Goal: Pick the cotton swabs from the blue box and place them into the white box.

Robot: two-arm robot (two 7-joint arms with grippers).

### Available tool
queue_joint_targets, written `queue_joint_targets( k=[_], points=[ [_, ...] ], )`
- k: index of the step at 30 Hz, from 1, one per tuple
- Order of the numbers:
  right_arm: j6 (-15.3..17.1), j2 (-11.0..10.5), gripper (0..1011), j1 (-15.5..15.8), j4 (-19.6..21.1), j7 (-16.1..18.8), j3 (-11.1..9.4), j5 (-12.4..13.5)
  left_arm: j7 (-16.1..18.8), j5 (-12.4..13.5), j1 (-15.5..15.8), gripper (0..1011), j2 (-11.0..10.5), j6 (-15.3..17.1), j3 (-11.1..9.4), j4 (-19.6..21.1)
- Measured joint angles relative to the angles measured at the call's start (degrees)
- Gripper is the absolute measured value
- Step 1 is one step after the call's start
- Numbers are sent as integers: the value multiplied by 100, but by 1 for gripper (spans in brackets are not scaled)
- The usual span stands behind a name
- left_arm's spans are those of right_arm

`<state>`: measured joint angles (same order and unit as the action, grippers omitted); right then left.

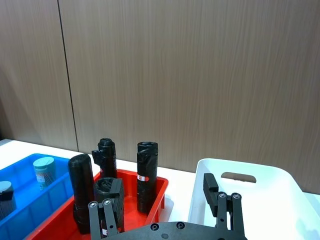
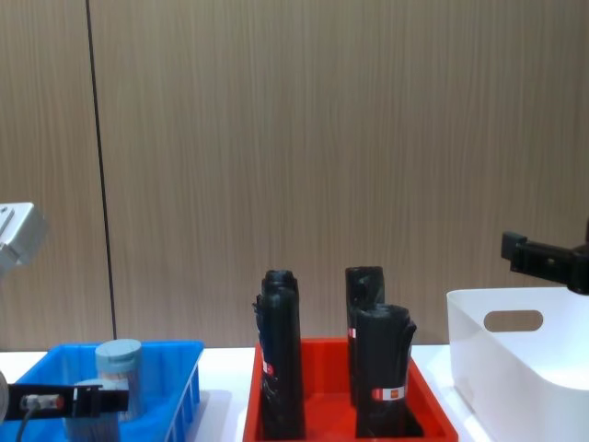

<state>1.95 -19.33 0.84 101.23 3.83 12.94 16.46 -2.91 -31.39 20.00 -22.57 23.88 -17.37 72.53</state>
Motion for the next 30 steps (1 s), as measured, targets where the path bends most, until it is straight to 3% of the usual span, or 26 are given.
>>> queue_joint_targets(
  k=[17,26,30],
  points=[
    [0,0,1002,0,0,0,0,0,-29,145,-344,671,-230,-464,80,790],
    [0,0,1002,0,0,0,0,0,-351,284,-597,671,-499,-771,162,1428],
    [0,0,1002,0,0,0,0,0,-664,330,-699,671,-649,-901,211,1710]
  ],
)
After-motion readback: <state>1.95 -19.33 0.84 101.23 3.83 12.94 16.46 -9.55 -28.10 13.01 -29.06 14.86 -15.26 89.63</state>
